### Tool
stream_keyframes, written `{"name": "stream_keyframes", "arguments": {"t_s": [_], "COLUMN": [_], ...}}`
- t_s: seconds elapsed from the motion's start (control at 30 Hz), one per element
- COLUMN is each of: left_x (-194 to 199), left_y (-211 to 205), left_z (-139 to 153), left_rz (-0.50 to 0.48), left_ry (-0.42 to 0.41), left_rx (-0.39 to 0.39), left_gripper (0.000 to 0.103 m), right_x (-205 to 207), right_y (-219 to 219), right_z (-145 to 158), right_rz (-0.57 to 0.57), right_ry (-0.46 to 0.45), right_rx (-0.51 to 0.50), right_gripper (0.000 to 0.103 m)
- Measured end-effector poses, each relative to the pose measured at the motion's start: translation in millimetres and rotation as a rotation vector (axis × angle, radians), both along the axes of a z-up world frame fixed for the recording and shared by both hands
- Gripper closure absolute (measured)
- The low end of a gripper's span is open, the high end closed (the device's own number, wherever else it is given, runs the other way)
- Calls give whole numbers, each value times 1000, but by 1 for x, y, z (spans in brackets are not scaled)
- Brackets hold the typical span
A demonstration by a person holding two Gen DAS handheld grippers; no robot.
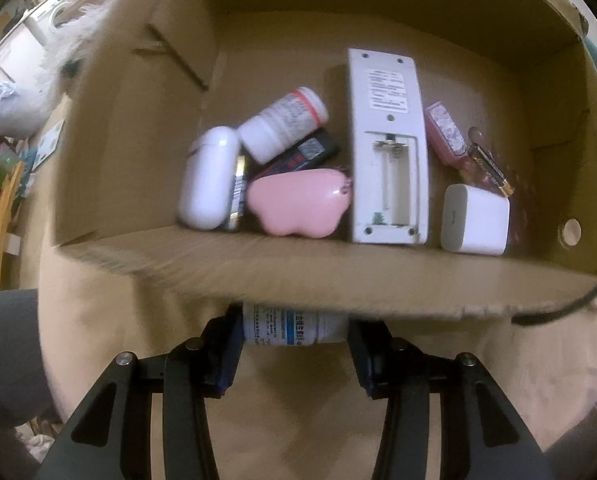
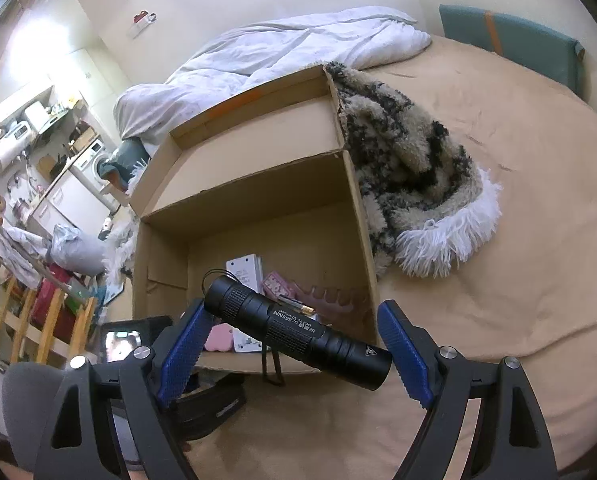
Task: Organize rigid objects
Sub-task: 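Grasp the white pill bottle with the left tool while the right tool holds the flashlight, then lower the pill bottle and flashlight into the box and open both tools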
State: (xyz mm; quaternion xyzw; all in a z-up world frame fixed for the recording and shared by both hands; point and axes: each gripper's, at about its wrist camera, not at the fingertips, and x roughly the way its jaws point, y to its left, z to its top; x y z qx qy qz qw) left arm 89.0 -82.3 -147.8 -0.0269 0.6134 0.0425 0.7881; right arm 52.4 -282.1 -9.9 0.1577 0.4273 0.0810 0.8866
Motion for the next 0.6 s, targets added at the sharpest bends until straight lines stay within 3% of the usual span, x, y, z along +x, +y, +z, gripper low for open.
{"name": "stream_keyframes", "arguments": {"t_s": [0.3,0.6], "left_x": [-38,-43], "left_y": [41,73], "left_z": [36,96], "left_rz": [19,-15], "left_ry": [-17,-141], "left_rx": [-57,-89], "left_gripper": [60,60], "right_x": [-7,-13], "right_y": [-3,4], "right_z": [3,10], "right_rz": [-4,22], "right_ry": [-14,-48], "right_rx": [19,5], "right_gripper": [14,14]}}
